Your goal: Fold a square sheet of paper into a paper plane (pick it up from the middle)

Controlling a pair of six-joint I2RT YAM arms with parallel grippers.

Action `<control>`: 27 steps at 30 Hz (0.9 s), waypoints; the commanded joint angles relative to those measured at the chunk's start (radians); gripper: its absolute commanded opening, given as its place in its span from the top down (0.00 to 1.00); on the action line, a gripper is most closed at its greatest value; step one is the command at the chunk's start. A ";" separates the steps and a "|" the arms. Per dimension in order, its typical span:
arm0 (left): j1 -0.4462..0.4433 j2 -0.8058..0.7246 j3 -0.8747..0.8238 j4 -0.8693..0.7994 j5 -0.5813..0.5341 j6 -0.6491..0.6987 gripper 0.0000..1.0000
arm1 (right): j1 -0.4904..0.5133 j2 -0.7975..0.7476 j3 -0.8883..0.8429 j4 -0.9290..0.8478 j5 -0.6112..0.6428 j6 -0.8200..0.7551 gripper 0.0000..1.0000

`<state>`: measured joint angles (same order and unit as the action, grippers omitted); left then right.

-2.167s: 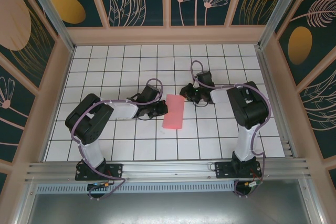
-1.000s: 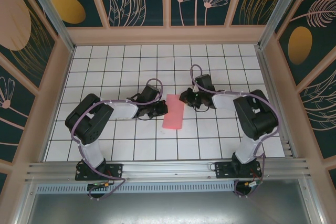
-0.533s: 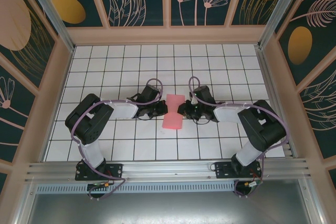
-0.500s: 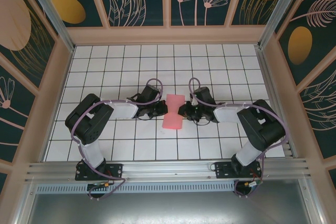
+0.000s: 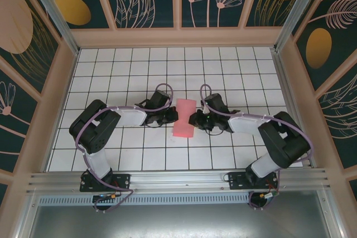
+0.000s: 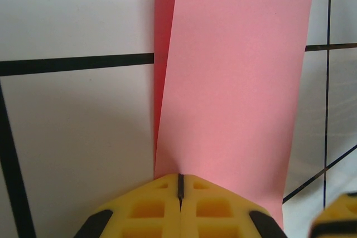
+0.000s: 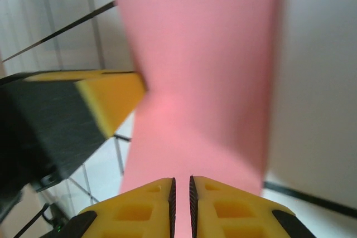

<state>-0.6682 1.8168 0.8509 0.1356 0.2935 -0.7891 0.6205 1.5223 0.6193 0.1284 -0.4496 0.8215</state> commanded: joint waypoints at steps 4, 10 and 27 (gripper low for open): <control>-0.005 0.023 -0.033 -0.136 -0.046 0.016 1.00 | 0.049 -0.002 -0.061 0.088 -0.027 0.067 0.81; -0.005 0.024 -0.031 -0.139 -0.050 0.017 1.00 | 0.064 0.027 -0.142 0.098 -0.040 0.070 0.81; -0.005 0.033 -0.029 -0.137 -0.050 0.016 1.00 | 0.080 -0.079 -0.118 0.086 -0.047 0.076 0.79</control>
<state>-0.6689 1.8164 0.8509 0.1345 0.2897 -0.7891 0.6880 1.4353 0.4900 0.1547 -0.4732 0.8745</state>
